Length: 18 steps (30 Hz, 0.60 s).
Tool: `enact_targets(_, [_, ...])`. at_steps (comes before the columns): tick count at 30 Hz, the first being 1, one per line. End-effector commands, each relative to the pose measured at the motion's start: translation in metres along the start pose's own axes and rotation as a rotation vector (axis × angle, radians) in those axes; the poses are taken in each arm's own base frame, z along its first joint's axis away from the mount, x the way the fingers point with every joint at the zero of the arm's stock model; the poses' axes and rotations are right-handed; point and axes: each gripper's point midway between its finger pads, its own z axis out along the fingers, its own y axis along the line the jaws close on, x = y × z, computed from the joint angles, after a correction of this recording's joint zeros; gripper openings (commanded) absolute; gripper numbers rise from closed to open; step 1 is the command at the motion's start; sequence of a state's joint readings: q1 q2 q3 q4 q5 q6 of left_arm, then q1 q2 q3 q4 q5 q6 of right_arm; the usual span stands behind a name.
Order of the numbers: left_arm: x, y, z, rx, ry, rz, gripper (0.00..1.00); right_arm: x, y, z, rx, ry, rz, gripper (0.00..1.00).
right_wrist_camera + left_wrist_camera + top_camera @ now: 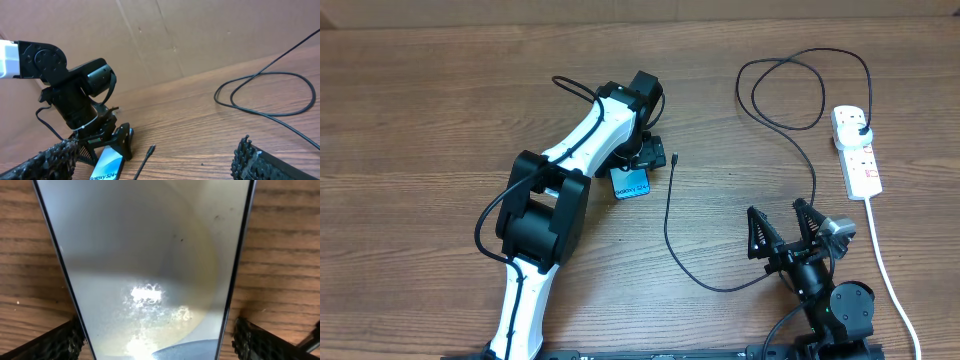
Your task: Plug charger to phone and switch on socket
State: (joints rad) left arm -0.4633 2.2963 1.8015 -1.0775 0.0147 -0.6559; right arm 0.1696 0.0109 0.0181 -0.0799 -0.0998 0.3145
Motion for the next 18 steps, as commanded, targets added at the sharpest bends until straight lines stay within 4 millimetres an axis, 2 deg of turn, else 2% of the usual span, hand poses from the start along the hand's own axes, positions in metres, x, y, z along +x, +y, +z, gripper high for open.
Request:
enact_targets(1, [0.003, 0.005, 0.014, -0.034, 0.024, -0.025, 1.0, 0.001, -0.003, 0.0, 0.008, -0.004, 0.003, 1.0])
enact_targets(6, [0.002, 0.011, 0.013, -0.052, 0.023, -0.097, 1.0, 0.001, -0.003, 0.0, 0.008, -0.004, 0.003, 1.0])
enact_targets(18, [-0.007, 0.011, 0.016, -0.041, -0.004, -0.108, 0.99, 0.001, -0.003, 0.0, 0.008, -0.004, 0.003, 1.0])
